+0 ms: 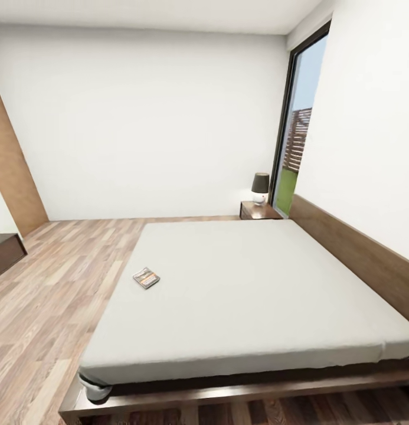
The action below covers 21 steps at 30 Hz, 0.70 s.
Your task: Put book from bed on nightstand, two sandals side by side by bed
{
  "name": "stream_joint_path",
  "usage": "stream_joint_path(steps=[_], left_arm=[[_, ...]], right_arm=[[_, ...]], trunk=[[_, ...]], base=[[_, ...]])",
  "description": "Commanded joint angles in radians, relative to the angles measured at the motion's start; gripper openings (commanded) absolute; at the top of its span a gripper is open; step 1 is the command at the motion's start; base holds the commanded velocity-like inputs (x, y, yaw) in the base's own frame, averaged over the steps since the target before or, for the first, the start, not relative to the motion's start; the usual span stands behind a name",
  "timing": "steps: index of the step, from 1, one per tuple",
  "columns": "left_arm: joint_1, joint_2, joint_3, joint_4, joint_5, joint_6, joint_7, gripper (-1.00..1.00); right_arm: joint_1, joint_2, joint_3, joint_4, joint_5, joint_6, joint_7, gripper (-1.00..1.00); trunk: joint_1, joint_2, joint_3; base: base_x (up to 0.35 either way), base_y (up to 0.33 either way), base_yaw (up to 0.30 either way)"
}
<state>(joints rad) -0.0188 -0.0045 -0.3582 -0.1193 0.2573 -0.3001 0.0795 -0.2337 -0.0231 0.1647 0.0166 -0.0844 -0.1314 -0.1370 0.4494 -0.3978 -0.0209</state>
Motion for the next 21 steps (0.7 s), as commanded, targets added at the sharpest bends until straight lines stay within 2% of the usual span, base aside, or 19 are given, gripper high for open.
stream_joint_path(steps=[1, 8, 21], left_arm=[[-0.001, 0.000, -0.009, 0.001, 0.007, -0.004, 0.005, -1.00], [-0.001, 0.000, -0.009, 0.001, 0.007, -0.004, 0.005, -1.00], [-0.003, 0.008, -0.011, 0.000, 0.008, -0.004, -0.003, -1.00]], right_arm=[[-0.001, 0.000, 0.008, 0.002, -0.011, -0.005, -0.001, -1.00], [-0.001, 0.000, 0.007, 0.001, -0.011, -0.005, -0.001, -1.00], [-0.001, -0.001, 0.007, 0.005, -0.011, -0.005, -0.001, -1.00]], trunk=[[0.001, -0.002, -0.002], [0.001, -0.002, -0.002], [0.001, -0.002, -0.002]], base=[[0.000, 0.000, 0.290], [0.000, 0.000, 0.229], [0.000, 0.000, 0.020]])
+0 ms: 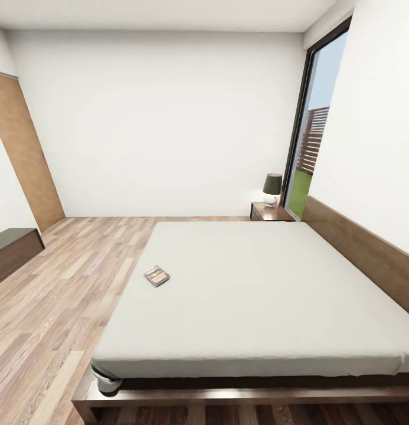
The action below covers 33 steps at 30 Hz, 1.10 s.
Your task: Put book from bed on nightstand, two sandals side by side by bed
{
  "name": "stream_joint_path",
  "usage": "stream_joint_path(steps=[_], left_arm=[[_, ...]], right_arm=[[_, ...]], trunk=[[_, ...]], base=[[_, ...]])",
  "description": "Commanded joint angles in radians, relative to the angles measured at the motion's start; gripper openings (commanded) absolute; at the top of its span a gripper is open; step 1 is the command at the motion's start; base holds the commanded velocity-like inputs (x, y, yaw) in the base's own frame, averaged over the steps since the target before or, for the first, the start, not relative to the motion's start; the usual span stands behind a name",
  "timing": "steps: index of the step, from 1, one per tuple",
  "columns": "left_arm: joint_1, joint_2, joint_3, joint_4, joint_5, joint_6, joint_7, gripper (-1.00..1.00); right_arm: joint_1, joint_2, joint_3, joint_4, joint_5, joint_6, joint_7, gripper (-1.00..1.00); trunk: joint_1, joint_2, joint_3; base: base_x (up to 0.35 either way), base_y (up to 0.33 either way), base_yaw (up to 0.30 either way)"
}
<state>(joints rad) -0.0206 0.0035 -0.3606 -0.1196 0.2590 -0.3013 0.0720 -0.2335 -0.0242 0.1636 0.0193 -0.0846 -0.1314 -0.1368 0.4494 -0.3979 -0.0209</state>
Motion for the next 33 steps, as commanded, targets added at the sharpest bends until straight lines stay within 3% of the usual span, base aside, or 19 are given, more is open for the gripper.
stream_joint_path(steps=[1, 33], left_arm=[[-0.001, 0.000, -0.009, 0.000, 0.006, -0.003, 0.004, -1.00], [-0.001, 0.003, -0.009, -0.001, 0.006, -0.002, 0.005, -1.00]], right_arm=[[-0.001, 0.000, 0.008, 0.002, -0.011, -0.005, -0.001, -1.00], [-0.001, 0.000, 0.008, 0.002, -0.011, -0.005, -0.001, -1.00]], trunk=[[0.001, -0.002, -0.002], [0.001, -0.002, -0.002]], base=[[0.000, 0.000, 0.002], [-0.065, 0.000, 0.000]])
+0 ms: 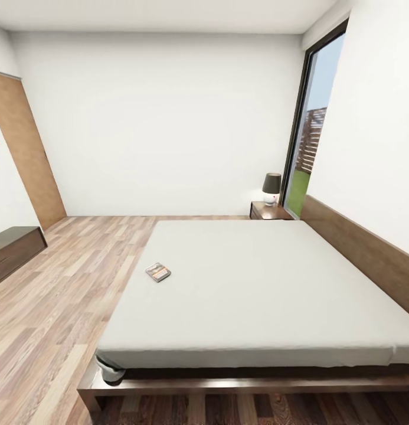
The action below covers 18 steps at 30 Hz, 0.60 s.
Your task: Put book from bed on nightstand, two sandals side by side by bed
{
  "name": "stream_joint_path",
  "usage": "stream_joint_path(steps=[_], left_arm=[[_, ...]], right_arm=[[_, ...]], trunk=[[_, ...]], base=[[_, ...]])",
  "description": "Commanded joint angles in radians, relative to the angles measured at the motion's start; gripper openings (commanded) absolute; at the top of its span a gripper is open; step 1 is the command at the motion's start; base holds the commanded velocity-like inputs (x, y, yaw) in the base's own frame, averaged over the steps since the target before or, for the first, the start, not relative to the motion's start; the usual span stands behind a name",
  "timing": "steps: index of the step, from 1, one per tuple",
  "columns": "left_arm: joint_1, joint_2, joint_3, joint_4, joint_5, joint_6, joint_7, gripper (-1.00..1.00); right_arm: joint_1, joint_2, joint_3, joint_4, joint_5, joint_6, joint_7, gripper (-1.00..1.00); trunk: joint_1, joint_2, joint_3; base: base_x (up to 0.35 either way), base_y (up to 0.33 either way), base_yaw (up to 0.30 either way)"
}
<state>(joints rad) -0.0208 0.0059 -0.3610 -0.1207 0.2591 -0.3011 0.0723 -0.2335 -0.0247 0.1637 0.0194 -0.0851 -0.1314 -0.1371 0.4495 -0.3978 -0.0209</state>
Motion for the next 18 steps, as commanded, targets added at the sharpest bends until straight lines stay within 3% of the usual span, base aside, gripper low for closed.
stream_joint_path(steps=[1, 18], left_arm=[[-0.001, 0.000, -0.009, 0.000, 0.006, -0.003, 0.004, -1.00], [-0.009, 0.001, -0.001, -0.002, 0.008, 0.002, 0.003, -1.00]], right_arm=[[-0.001, 0.000, 0.008, 0.002, -0.011, -0.005, -0.001, -1.00], [-0.001, 0.001, 0.009, -0.028, -0.010, -0.005, -0.001, -1.00]], trunk=[[0.001, -0.002, -0.002], [0.001, -0.002, -0.002]], base=[[-0.042, 0.000, 0.000], [-0.009, 0.000, 0.000]])
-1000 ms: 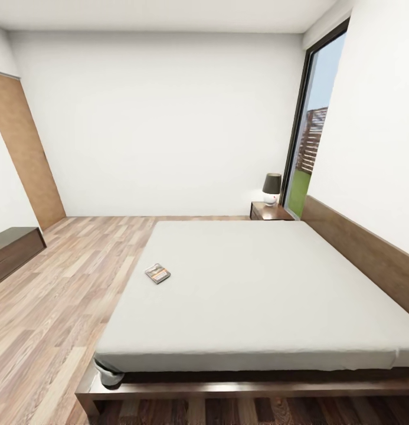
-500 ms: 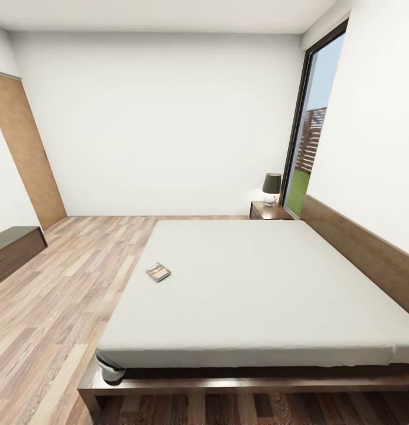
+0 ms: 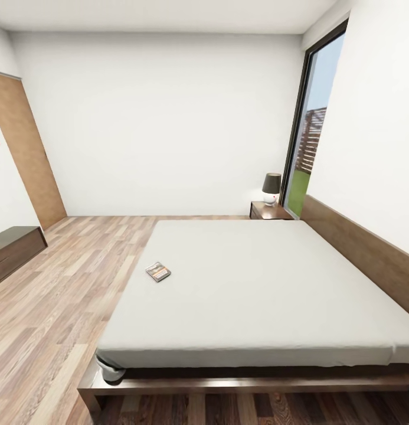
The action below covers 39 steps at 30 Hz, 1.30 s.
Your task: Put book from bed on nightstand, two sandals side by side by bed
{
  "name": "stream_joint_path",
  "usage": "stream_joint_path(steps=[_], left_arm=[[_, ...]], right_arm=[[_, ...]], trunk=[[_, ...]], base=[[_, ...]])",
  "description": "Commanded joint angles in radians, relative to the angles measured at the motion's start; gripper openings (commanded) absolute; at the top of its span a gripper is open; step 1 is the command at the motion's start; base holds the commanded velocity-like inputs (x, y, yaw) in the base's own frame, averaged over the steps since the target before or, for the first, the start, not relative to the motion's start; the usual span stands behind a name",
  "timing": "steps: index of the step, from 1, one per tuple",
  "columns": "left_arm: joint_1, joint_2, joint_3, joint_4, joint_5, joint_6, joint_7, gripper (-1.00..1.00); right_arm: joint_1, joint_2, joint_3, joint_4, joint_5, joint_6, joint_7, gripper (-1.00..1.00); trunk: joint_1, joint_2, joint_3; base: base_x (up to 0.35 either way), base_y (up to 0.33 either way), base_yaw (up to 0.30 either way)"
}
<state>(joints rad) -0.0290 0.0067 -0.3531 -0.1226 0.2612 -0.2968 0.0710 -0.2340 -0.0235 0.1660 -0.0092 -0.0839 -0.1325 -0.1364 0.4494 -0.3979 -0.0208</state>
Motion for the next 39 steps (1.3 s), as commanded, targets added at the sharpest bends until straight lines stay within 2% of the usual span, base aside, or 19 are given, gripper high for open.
stream_joint_path(steps=[1, 7, 10, 15, 19, 27, 39], left_arm=[[-0.002, 0.000, -0.009, 0.000, 0.006, -0.002, 0.004, -1.00], [-0.016, 0.001, -0.012, 0.000, 0.002, 0.019, 0.002, -1.00], [-0.047, 0.002, -0.014, 0.000, 0.002, 0.090, 0.001, -1.00], [-0.075, 0.005, -0.015, -0.006, 0.004, 0.144, 0.001, -1.00], [-0.083, 0.015, -0.015, -0.009, 0.005, 0.153, 0.005, -1.00], [-0.085, 0.018, -0.016, -0.011, 0.005, 0.157, 0.007, -1.00], [-0.086, 0.018, -0.017, -0.011, 0.005, 0.156, 0.006, -1.00]], right_arm=[[-0.001, 0.000, 0.007, -0.003, -0.011, -0.003, -0.002, -1.00], [-0.001, 0.002, 0.007, -0.016, -0.011, -0.002, -0.002, -1.00], [-0.001, 0.003, 0.005, -0.026, -0.011, -0.001, -0.002, -1.00], [-0.001, 0.003, 0.005, -0.041, -0.011, 0.000, -0.002, -1.00], [-0.001, 0.001, 0.006, -0.045, -0.011, 0.000, -0.002, -1.00], [-0.001, -0.001, 0.006, -0.046, -0.011, 0.000, -0.002, -1.00], [-0.001, -0.003, 0.006, -0.047, -0.011, -0.002, -0.002, -1.00]], trunk=[[0.001, -0.002, -0.002], [0.001, -0.002, -0.002], [0.001, -0.002, -0.002], [0.001, -0.002, -0.002], [0.001, -0.002, -0.002], [0.001, -0.002, -0.002], [0.047, -0.086, -0.040]], base=[[0.000, 0.000, 0.000], [0.000, 0.000, 0.000], [0.000, 0.000, 0.000], [0.000, 0.000, 0.000], [0.000, 0.000, 0.000], [0.000, 0.000, 0.000], [0.000, 0.000, 0.000]])
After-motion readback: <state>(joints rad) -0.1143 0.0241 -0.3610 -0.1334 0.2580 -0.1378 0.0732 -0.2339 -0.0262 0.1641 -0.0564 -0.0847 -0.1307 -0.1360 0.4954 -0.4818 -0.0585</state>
